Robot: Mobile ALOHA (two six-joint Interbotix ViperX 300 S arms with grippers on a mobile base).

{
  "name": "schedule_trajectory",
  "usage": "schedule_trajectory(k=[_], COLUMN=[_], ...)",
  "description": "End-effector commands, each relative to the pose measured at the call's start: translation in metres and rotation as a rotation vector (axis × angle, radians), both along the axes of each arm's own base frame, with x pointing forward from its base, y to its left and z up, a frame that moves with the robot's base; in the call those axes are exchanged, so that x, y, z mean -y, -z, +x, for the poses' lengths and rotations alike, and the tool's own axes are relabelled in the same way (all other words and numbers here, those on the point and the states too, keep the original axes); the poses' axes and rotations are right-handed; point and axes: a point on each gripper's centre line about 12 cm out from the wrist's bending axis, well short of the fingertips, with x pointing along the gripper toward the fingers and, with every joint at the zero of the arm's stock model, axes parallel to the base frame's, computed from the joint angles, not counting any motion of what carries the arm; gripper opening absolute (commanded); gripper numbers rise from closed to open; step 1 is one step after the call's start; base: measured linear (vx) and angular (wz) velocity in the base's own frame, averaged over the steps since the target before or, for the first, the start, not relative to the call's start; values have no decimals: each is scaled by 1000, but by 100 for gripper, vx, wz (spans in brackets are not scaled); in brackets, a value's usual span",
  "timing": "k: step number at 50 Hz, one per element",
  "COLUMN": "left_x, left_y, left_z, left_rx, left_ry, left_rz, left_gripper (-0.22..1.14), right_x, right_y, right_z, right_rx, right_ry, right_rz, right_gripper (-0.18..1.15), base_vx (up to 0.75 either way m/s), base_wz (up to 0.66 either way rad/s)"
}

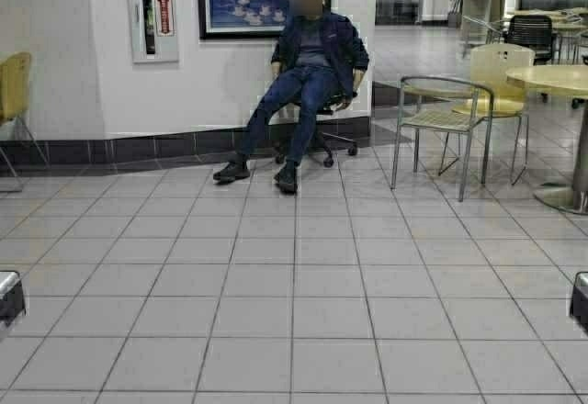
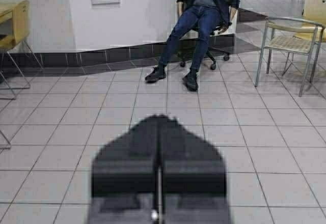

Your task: Push the chairs under the table

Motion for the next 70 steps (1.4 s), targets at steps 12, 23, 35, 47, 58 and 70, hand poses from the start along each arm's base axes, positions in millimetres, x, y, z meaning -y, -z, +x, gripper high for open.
schedule_trajectory(k=[12,23,35,47,58,70], left_x=[2,2,2,2,2,2], left_y=[-11,-10,-9,-11,-8,-2], left_z=[1,1,1,2,1,6], left_rx=[-40,-40,-42,-38,-43,-74], left_ry=[11,11,11,9,11,9], left_rz=[-23,-24,-26,-23,-23,-20], left_gripper=[3,3,3,3,3,4], right_x=[-1,-1,-1,1,1,1], right_y=[-3,-2,0,3,6,6], right_z=[-3,-4,-3,-2,-4,-5], right_rx=[-40,-58,-72,-83,-98,-109], right_ry=[-4,-4,-3,5,6,6], right_rz=[-3,-2,-6,-3,5,15], right_gripper=[4,4,4,4,4,4], base_vx=[1,8,17,23,30,31], base_wz=[0,-3,-1,5,6,13])
